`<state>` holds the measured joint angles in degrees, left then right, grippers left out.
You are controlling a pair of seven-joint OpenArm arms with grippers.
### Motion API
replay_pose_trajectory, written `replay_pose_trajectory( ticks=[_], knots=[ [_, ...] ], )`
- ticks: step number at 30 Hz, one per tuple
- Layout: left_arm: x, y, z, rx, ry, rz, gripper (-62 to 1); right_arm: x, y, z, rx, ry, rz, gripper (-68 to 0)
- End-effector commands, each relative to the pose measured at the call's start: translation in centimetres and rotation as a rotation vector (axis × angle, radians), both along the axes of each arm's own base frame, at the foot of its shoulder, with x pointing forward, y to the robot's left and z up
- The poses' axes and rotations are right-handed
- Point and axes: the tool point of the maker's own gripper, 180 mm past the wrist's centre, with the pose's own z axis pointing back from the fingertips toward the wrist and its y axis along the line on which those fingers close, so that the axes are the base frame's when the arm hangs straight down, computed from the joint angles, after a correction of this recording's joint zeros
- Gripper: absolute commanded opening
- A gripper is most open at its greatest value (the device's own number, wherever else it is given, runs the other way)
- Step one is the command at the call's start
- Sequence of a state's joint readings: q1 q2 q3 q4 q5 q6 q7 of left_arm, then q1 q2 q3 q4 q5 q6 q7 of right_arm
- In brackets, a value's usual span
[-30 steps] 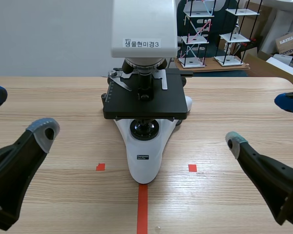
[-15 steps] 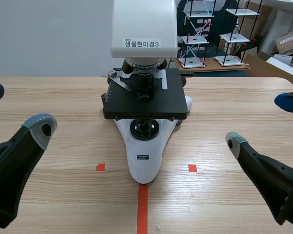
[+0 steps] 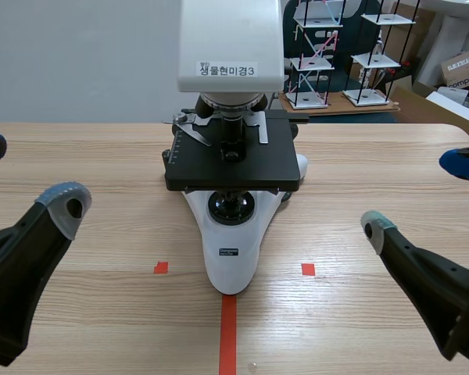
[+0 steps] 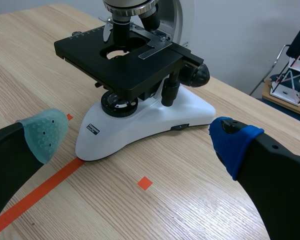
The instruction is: Return to the home posture
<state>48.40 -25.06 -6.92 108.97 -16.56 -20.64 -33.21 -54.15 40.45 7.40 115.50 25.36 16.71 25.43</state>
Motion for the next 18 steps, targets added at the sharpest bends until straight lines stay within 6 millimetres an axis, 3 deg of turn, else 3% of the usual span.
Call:
replay_pose_trajectory(
  ticks=[1, 18],
  knots=[
    [-0.02, 0.09, 0.47, -0.016, -0.015, 0.005, -1.3, 0.36, -0.14, 0.61, 0.021, -0.023, -0.01, -5.2],
    [0.01, 0.07, 0.35, -0.012, -0.009, 0.005, -1.3, 0.45, -0.14, 0.7, 0.02, -0.028, -0.011, -5.2]
  ],
)
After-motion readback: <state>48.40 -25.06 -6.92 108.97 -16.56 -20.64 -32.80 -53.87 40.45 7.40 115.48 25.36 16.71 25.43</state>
